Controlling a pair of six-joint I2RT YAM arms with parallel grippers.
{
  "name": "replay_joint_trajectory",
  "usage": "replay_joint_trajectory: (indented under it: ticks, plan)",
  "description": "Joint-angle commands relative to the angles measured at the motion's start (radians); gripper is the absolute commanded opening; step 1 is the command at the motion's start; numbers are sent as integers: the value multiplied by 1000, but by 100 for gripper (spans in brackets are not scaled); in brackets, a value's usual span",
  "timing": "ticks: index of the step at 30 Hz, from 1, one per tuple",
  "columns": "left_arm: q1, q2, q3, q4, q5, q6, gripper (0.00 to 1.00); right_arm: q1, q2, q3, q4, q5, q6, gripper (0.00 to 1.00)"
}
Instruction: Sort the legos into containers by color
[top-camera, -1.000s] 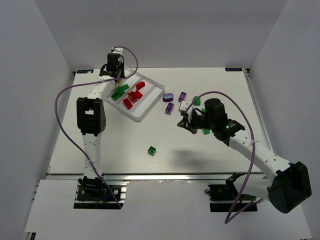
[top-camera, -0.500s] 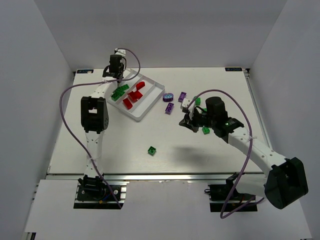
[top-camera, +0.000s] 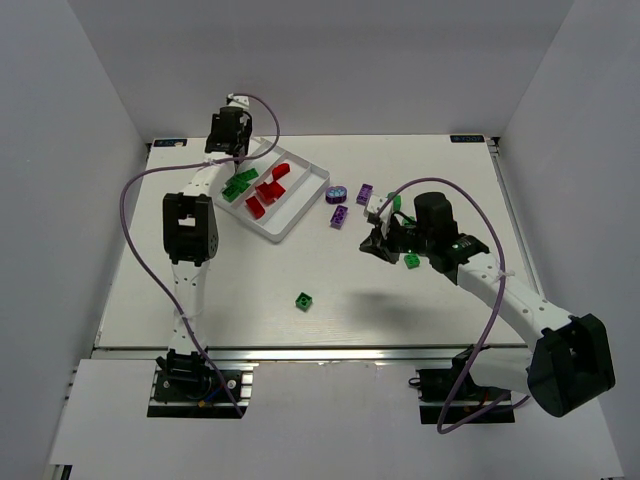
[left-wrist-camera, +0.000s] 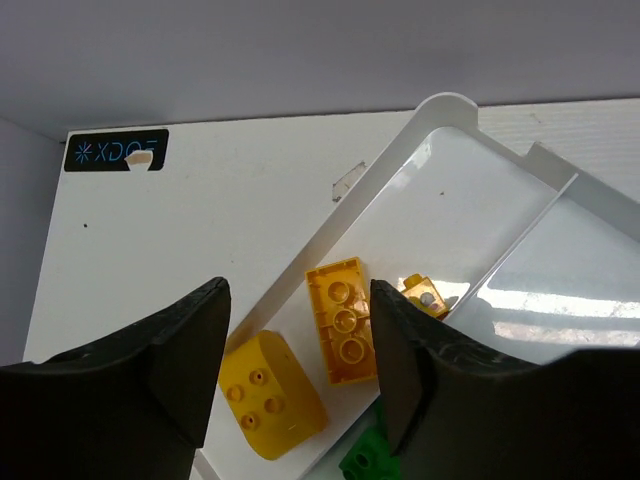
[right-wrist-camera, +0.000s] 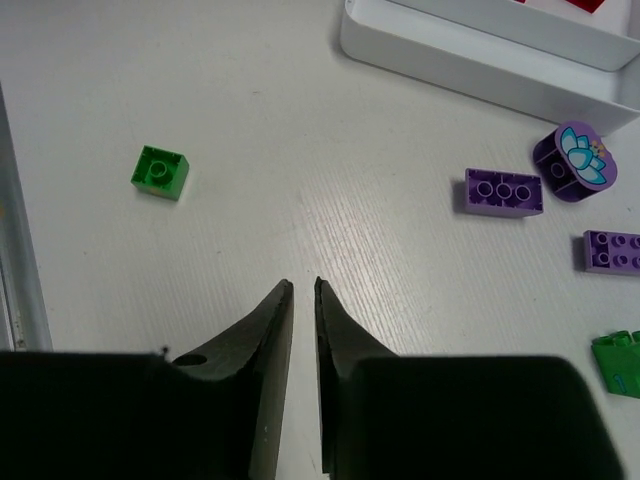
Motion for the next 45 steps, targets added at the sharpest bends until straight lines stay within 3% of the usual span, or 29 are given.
replay_joint_trajectory:
  ticks: [1, 3, 4, 6, 7, 8, 10, 11, 13, 14, 16, 17, 21, 33, 37, 41, 45]
  plan:
    - [4, -75, 32, 1, -9, -26, 68, -5, 2, 52, 0, -33, -20, 22]
    - [4, -117, 36, -7, -24, -94, 67, -5, 8, 72, -5, -13, -9, 37]
    - [4, -136, 35, -24, -36, -141, 55, -14, 20, 79, 3, -1, 46, 60]
    - [4, -212, 22, -62, -30, -299, 30, -37, 44, 114, 39, 36, 138, 89]
    - [4, -245, -13, -103, -6, -352, 6, -66, 87, 140, 29, 32, 172, 90]
    - [5, -280, -45, -117, 70, -395, 0, -76, 112, 173, 7, 36, 225, 89]
    - [4, -411, -146, -131, 144, -512, 0, -99, 194, 278, -63, 87, 269, 90]
    - [4, -461, -272, -134, 204, -549, 0, -106, 221, 312, -86, 143, 310, 89]
    - [4, -620, -414, -124, 265, -609, 8, -122, 294, 398, -148, 214, 347, 89]
    - [4, -675, -558, -113, 301, -615, 25, -123, 316, 423, -164, 314, 364, 89]
    - [4, -848, -698, -98, 336, -636, 39, -130, 377, 489, -213, 384, 390, 89]
    - [5, -907, -826, -93, 339, -655, 54, -133, 396, 509, -232, 445, 401, 89]
    - [5, -1151, -1054, -119, 369, -684, 75, -153, 494, 611, -332, 476, 437, 89]
    - [5, -1653, -1459, -298, 257, -920, 77, -169, 730, 826, -378, 515, 577, 79]
    - [5, -1727, -1513, -343, 229, -954, 77, -182, 768, 852, -375, 561, 562, 80]
    - [4, -1733, -1519, -366, 221, -963, 77, -188, 799, 849, -350, 704, 527, 79]
    - [4, -1716, -1513, -374, 218, -974, 77, -199, 847, 852, -335, 739, 513, 79]
